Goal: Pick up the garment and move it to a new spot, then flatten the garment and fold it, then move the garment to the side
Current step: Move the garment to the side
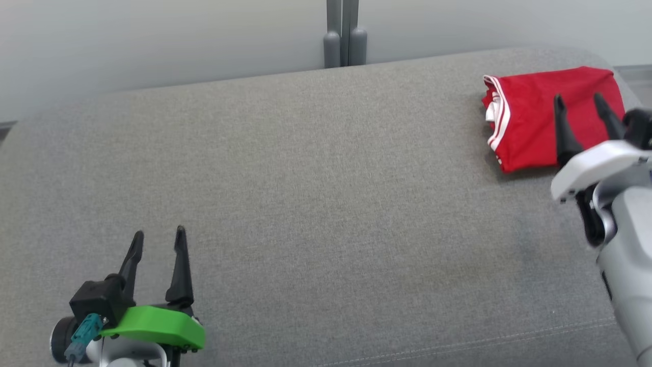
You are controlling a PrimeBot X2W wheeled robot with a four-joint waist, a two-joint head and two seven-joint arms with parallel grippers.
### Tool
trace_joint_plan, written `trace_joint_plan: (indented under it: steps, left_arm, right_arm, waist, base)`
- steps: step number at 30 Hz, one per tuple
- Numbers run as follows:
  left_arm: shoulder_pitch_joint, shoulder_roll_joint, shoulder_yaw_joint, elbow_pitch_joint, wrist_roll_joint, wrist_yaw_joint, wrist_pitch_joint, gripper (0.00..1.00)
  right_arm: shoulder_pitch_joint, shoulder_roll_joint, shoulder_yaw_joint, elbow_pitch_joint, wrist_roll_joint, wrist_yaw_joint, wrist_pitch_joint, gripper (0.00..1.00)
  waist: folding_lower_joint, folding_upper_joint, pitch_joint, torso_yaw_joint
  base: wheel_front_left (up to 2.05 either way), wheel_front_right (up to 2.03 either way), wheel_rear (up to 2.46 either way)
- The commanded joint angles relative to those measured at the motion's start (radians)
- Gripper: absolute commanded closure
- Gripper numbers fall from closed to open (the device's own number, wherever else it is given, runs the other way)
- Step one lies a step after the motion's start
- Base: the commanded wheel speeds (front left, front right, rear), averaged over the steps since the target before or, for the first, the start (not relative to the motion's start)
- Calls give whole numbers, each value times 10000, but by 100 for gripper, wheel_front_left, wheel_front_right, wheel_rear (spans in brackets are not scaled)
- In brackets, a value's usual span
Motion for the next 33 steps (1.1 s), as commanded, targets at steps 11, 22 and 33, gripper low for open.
trace_joint_plan:
  steps: [11,22,33]
  left_arm:
    - [1228,82,641,88,76,573,-306,0]
    - [1582,-150,763,38,163,357,-385,0]
    - [1599,-285,696,270,312,141,-382,0]
  right_arm:
    - [3932,1953,-913,-4525,-1291,-11,708,0]
    - [6079,2754,-1108,-6377,-1932,-10,1212,0]
    - [6795,2753,-684,-6665,-1029,-8,1010,0]
  waist:
    - [1,0,-922,460]
    - [1,0,-883,740]
    - [1,0,-914,753]
  base:
    - [0,0,0]
    - [0,0,0]
    - [0,0,0]
